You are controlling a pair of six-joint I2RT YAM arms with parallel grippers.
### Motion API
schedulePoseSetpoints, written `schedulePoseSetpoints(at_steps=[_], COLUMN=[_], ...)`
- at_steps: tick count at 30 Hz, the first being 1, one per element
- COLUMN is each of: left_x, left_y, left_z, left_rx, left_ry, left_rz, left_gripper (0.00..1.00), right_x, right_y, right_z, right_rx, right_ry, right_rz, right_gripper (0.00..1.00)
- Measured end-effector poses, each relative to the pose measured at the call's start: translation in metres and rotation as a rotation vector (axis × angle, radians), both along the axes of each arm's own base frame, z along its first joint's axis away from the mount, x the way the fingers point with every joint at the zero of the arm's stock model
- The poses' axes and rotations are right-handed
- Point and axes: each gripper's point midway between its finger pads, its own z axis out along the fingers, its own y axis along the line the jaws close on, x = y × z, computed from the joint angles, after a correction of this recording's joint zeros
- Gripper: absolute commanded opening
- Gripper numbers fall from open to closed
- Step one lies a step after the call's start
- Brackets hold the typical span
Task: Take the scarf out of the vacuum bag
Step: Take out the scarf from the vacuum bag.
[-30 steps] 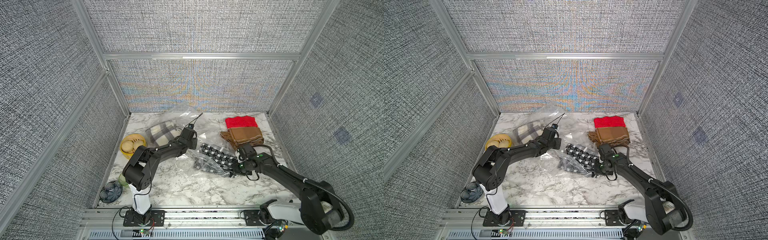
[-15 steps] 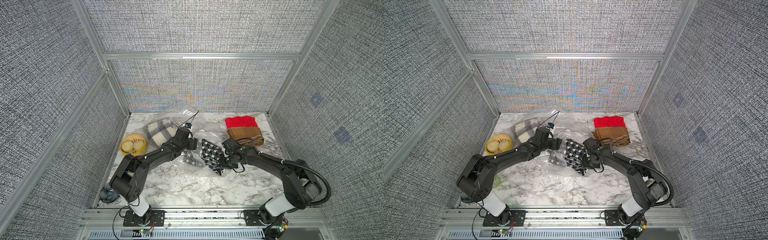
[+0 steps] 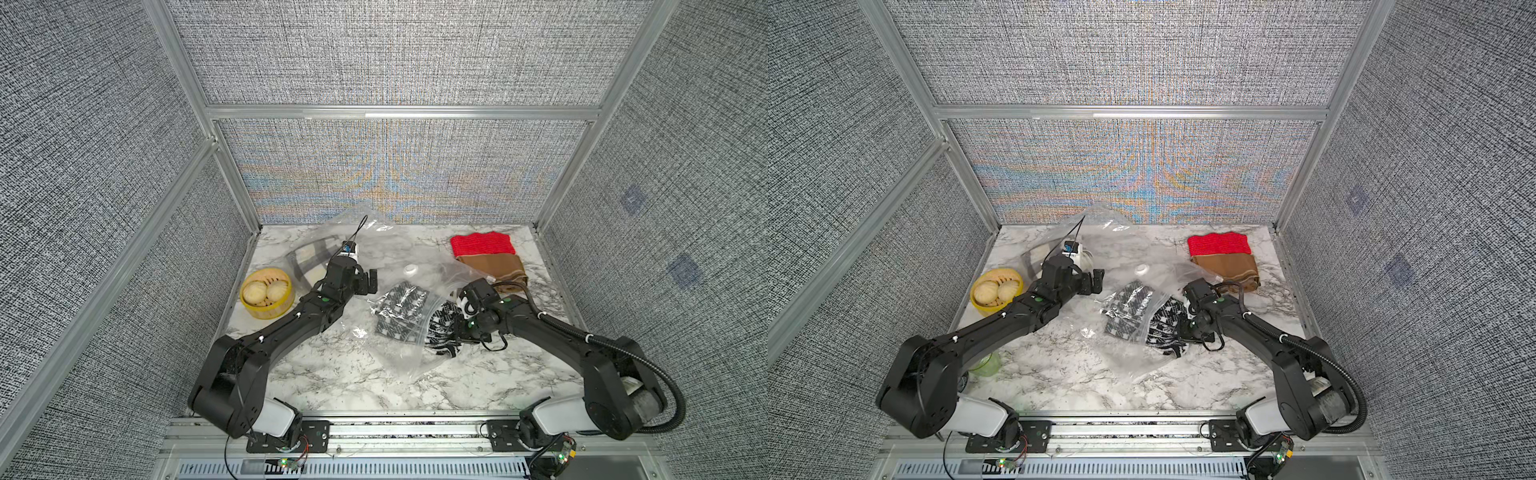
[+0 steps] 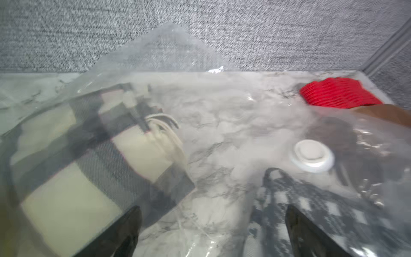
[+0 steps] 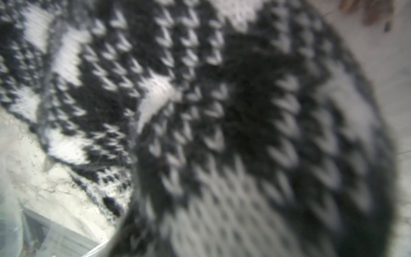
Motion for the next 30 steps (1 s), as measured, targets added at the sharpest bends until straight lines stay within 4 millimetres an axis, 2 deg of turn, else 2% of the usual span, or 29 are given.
schedulePoseSetpoints(at_steps=[5,7,10,13,18,20,22,27,30], left_x=[0.037,0.049,0.054,0.058,0.067,0.069,0.071,0.086,0.091], left_y=[0.002,0.009,0.022,0.029,0.041,0.042,0.044,0.051,0.054], left_z=[-0.048,-0.068,-0.092,-0.106,-0.112,-0.111,-0.11,-0.111,-0.11], left_rx=[0.059,0.074,0.087,0.076,0.018,0.002,-0.011,-0.054,-0.075], left_ry=[0.112,0.153,0.211,0.243,0.252,0.25,0.251,0.246,0.241], left_rz=[0.046,0.076,0.122,0.147,0.178,0.179,0.181,0.196,0.199], left_gripper=[0.97,0.95,0.94,0.93,0.92,0.92,0.92,0.92,0.92], right_x=[0.001,0.0,-0.004,-0.012,-0.028,-0.035,-0.039,-0.033,-0.023], right_y=[-0.005,-0.01,-0.022,-0.035,-0.053,-0.065,-0.084,-0.121,-0.145], right_z=[0.014,0.022,0.03,0.038,0.054,0.055,0.052,0.049,0.039], right_rx=[0.004,-0.002,-0.042,-0.089,-0.138,-0.174,-0.231,-0.316,-0.352], right_ry=[-0.025,-0.035,-0.026,-0.01,-0.015,-0.014,-0.007,-0.018,0.03], right_rz=[-0.001,-0.008,-0.029,-0.05,-0.092,-0.122,-0.185,-0.327,-0.419], right_gripper=[0.0,0.0,0.0,0.0,0.0,0.0,0.0,0.0,0.0])
